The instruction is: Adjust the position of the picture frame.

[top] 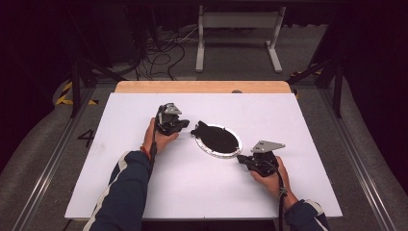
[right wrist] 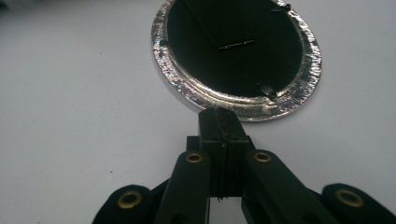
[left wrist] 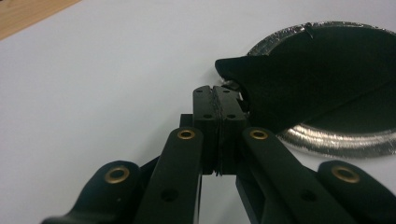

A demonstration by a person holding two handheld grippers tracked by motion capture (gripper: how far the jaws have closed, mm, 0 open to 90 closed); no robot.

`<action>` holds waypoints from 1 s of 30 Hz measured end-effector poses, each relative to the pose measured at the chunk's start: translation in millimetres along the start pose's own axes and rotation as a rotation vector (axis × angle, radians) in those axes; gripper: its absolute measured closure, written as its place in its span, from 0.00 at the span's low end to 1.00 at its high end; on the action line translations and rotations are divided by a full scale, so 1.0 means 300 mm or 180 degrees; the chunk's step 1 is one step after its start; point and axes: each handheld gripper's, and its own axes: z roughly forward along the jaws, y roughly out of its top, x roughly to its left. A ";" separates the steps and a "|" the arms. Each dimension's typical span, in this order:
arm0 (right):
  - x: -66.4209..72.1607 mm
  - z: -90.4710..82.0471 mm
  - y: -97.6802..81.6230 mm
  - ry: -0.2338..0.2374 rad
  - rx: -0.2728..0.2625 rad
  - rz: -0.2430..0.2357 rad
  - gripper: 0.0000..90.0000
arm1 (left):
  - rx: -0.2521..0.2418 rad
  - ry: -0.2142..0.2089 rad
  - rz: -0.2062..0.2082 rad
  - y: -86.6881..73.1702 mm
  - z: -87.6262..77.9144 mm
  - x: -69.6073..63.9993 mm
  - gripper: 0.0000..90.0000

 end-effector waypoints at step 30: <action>-0.009 0.015 -0.002 -0.0129 0.0137 0.0004 1.00 | 0.0456 -0.0317 0.0282 0.008 0.057 -0.044 1.00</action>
